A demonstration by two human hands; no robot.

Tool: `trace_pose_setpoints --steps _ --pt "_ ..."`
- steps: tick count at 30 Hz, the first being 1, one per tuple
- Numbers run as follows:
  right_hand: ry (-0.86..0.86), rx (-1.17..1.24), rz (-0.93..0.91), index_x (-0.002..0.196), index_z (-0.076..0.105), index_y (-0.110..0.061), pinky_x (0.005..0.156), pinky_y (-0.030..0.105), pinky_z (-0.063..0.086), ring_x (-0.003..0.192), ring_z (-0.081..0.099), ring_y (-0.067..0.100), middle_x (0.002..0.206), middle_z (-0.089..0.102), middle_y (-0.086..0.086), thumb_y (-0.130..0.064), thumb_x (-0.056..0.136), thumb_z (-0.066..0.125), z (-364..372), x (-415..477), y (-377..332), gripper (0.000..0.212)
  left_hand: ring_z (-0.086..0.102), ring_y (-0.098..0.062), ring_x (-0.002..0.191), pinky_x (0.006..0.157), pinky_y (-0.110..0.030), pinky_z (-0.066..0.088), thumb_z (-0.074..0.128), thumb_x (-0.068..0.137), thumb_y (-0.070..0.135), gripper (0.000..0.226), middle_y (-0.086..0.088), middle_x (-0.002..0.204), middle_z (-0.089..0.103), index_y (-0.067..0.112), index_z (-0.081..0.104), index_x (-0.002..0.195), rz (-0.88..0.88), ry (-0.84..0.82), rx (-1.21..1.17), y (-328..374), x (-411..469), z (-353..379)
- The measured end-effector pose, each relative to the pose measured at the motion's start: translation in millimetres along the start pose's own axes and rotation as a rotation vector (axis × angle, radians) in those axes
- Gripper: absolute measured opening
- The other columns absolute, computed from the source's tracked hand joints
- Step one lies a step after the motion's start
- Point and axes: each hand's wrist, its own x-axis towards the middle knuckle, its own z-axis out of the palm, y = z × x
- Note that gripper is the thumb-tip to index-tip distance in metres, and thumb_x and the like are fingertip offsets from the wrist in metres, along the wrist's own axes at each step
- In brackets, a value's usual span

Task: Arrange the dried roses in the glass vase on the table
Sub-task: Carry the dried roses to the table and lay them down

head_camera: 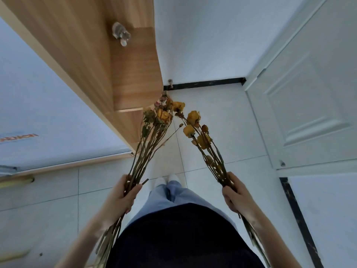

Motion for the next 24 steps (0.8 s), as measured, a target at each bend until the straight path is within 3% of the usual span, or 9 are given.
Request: trace_pose_setpoints --steps 14,19,24 --pt "0.279 0.281 0.136 0.096 0.046 -0.008 0.033 0.018 0.026 0.036 0.027 0.009 0.052 0.035 0.001 0.005 0.091 0.037 -11 -85 83 0.016 0.035 -0.008 0.038 0.035 -0.021 0.03 0.05 0.093 0.016 0.013 0.004 0.051 0.043 0.02 0.045 0.082 0.052 -0.321 0.206 17 25 49" --pt "0.432 0.419 0.174 0.086 0.045 -0.015 0.033 0.017 0.025 0.034 0.026 0.01 0.05 0.035 -0.001 0.004 0.09 0.037 -19 -128 130 0.02 0.032 -0.008 0.034 0.033 -0.02 0.028 0.046 0.095 0.013 0.016 -0.005 0.057 0.041 0.015 0.041 0.08 0.074 -0.432 0.273 29 23 97" --pt "0.575 0.53 0.245 0.093 0.047 -0.013 0.034 0.018 0.027 0.036 0.028 0.01 0.049 0.037 -0.004 0.002 0.09 0.038 -25 -188 187 0.018 0.032 -0.011 0.036 0.035 -0.022 0.029 0.047 0.095 0.016 0.014 -0.002 0.052 0.041 0.015 0.042 0.081 0.114 -0.614 0.426 33 3 159"
